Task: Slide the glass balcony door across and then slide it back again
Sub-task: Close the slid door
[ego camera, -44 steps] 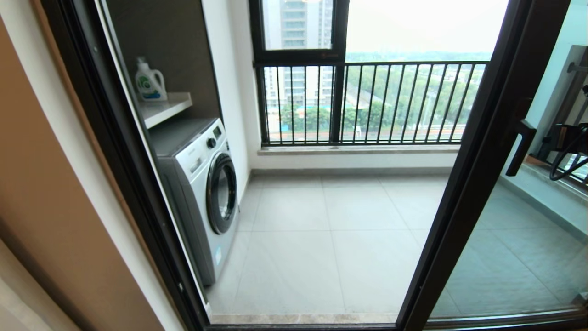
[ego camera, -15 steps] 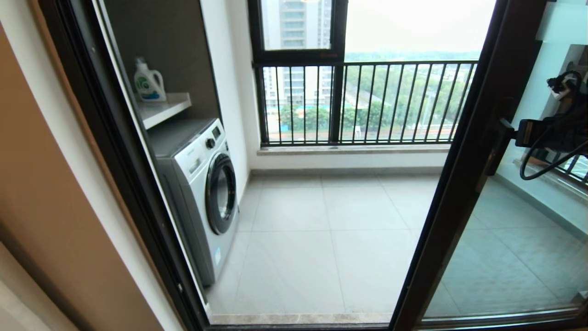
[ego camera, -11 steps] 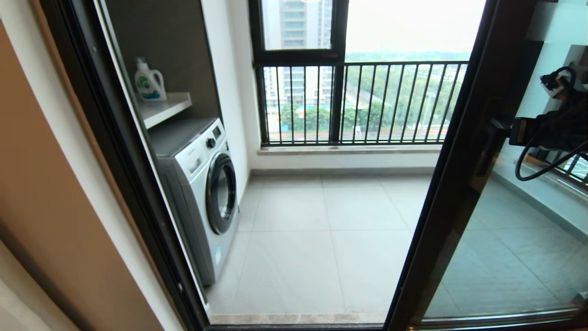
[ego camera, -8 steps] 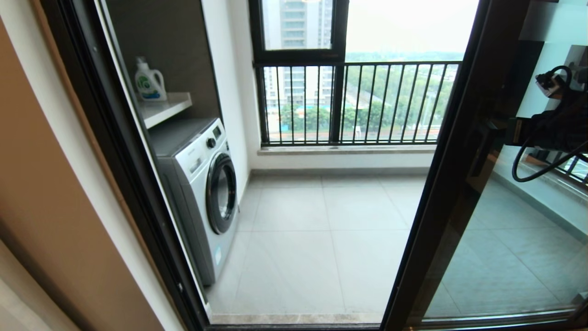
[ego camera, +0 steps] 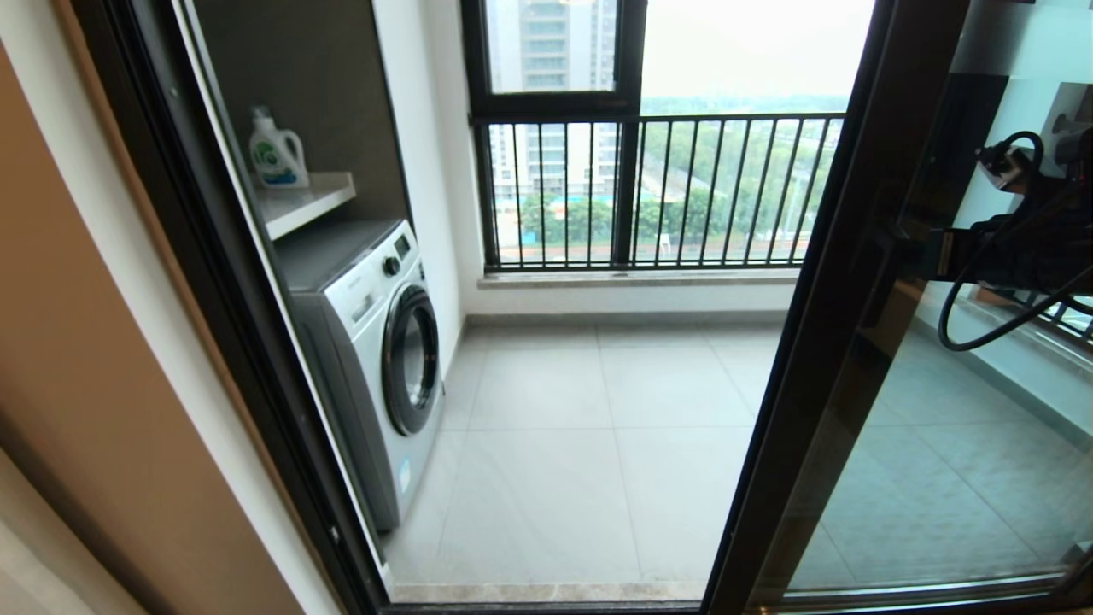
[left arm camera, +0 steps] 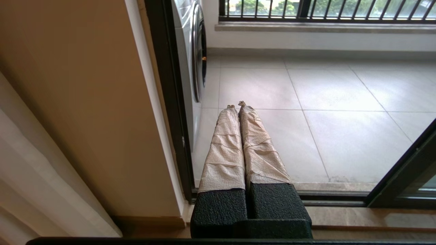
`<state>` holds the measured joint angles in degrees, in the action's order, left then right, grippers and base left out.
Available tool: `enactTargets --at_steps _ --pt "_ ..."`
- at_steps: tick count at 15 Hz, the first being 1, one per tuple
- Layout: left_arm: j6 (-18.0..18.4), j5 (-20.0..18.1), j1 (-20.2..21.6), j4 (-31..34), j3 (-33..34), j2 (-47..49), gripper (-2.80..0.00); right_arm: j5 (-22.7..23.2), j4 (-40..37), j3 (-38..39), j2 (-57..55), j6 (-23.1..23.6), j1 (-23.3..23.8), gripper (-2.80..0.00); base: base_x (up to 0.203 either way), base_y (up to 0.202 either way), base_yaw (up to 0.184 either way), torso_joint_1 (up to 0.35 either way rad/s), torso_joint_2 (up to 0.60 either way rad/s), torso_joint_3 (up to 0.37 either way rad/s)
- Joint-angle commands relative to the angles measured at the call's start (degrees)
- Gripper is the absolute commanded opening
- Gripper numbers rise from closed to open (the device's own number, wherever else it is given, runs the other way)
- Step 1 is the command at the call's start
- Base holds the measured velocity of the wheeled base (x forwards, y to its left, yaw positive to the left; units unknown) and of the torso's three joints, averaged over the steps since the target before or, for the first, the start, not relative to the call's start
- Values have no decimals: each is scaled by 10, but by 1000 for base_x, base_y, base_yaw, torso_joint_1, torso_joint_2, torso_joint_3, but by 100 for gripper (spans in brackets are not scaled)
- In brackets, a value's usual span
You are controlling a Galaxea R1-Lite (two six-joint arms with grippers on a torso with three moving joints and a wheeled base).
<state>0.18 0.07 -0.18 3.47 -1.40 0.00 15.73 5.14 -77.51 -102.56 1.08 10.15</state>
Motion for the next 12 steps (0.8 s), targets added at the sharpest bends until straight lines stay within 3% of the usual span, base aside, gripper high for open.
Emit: enactTargets --at_steps 1,12 --pt "0 0 0 0 0 0 -280 5 0 0 1 0 -7 -280 0 0 0 0 0 0" --pt "0 0 0 0 0 0 -280 5 0 7 1 -6 -45 -280 0 0 0 0 0 0"
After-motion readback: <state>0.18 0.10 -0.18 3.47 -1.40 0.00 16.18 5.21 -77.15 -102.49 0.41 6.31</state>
